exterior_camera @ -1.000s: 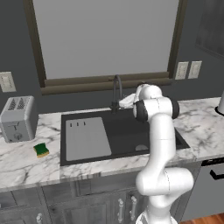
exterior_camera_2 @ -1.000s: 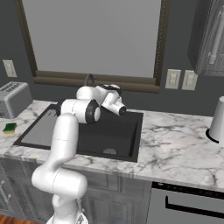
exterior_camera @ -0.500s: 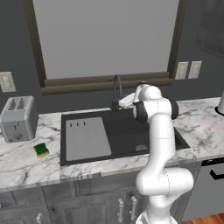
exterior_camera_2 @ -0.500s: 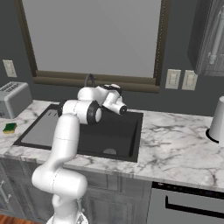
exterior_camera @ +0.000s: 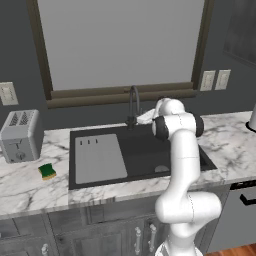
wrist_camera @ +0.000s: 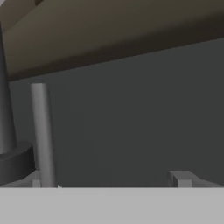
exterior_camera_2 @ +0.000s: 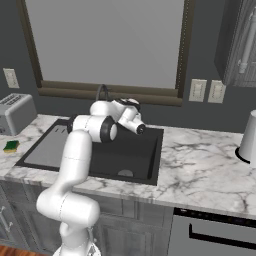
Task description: Soak the sponge with water for a few seconds and then drop it inside the sink.
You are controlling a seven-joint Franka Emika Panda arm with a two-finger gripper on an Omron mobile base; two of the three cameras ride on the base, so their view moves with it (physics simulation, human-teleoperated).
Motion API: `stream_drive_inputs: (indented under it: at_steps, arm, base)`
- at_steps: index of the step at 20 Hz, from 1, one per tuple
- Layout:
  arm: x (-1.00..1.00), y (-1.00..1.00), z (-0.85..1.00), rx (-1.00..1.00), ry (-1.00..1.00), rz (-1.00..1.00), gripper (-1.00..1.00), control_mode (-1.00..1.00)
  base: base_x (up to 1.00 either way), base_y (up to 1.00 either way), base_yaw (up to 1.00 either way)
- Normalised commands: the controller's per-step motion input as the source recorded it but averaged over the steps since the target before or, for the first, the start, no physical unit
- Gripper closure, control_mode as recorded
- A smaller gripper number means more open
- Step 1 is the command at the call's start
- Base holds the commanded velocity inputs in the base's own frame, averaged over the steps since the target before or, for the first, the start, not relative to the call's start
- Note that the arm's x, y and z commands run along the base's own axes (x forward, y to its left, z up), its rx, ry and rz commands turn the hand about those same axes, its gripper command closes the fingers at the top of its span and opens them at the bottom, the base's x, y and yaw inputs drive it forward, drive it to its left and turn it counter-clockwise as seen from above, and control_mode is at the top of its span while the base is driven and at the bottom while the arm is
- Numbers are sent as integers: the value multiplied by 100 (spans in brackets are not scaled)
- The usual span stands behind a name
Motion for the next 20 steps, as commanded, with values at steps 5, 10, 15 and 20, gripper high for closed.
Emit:
stream_drive_inputs:
  at_steps: [5,10,15,20]
  arm:
    - [0,-20,-6,1,0,-7,-100,-100]
    - [2,-6,0,0,0,-9,-100,-100]
    - [2,-3,0,0,0,-9,-100,-100]
    - [10,-14,0,0,0,-9,-100,-100]
  base:
    - [0,0,0]
    - [0,0,0]
    - [0,0,0]
    - [0,0,0]
